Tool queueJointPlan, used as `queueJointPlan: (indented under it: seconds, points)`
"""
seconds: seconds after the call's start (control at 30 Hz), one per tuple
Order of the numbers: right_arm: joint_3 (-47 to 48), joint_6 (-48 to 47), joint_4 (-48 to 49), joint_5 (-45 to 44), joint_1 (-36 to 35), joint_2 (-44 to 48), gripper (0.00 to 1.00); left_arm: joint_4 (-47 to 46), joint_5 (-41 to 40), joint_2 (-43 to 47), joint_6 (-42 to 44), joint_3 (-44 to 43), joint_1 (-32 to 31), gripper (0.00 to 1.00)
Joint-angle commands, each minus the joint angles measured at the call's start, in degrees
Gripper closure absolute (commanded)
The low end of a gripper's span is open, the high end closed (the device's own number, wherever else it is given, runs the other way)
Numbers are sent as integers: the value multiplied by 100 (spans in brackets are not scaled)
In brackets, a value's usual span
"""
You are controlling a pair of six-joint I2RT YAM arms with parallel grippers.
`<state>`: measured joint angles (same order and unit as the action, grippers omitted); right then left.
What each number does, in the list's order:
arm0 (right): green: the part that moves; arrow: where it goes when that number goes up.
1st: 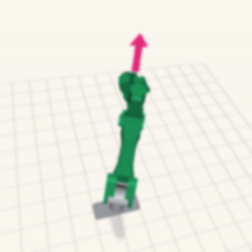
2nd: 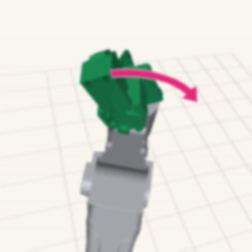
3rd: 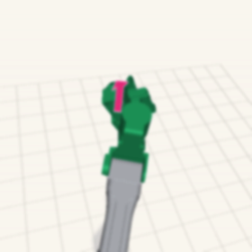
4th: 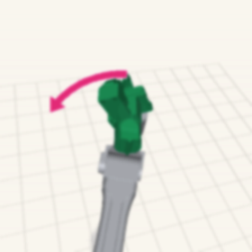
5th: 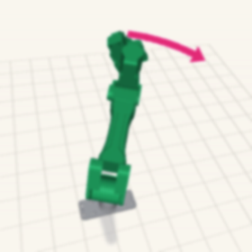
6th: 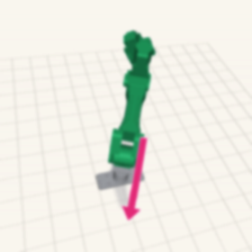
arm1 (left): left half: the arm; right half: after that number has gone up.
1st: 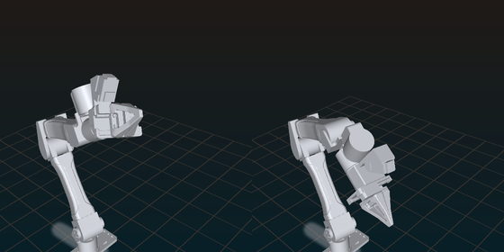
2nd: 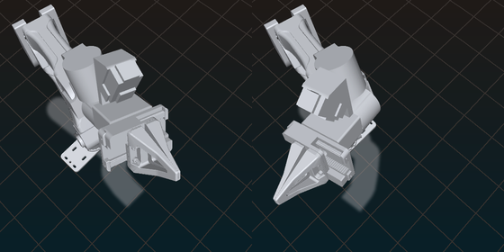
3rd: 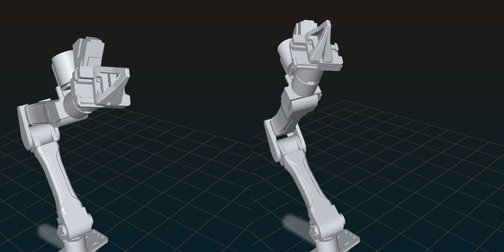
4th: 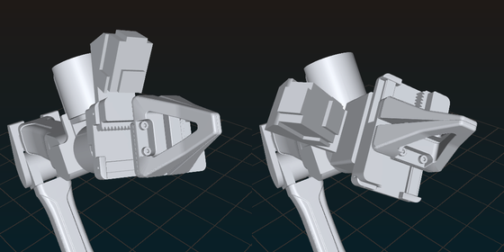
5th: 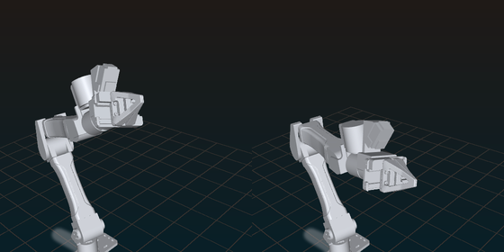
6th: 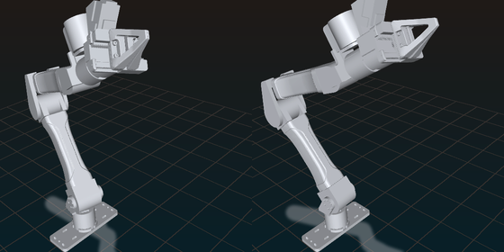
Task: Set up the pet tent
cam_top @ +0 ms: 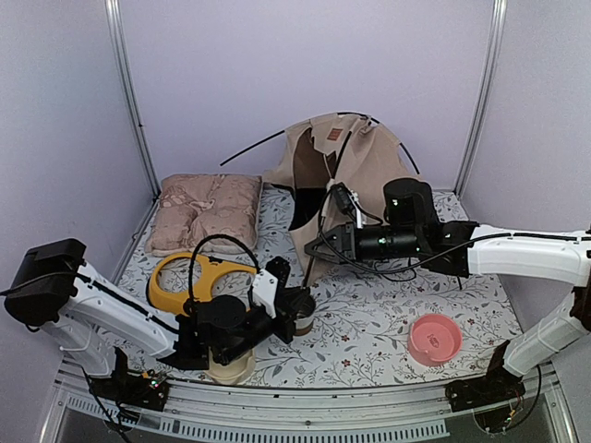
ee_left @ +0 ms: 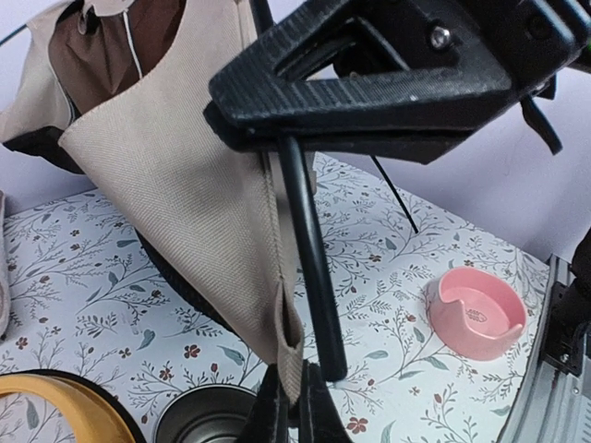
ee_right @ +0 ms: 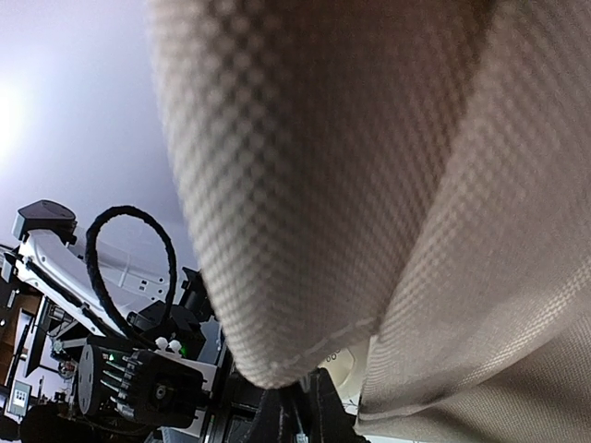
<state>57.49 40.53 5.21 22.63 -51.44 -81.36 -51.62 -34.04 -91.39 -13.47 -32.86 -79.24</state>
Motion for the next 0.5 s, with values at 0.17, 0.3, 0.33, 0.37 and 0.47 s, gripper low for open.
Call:
queueJointPlan:
  seconds: [0.17,0.3,0.33,0.37,0.47]
  points:
    - [446,86,1049,-1323,798,9,100,965,678,-9,-98,333,-674,100]
    - [452,86,1067,-1366,835,0,100,993,662,-12,-116,342,-693,100]
    - [453,98,1080,-1366,845,0,100,991,674,-18,-120,342,-691,100]
    - [455,103,1095,-1367,846,-3,100,995,671,-26,-120,335,-701,100]
    - [462,113,1137,-1361,846,-25,100,1012,671,-60,-112,324,-715,100]
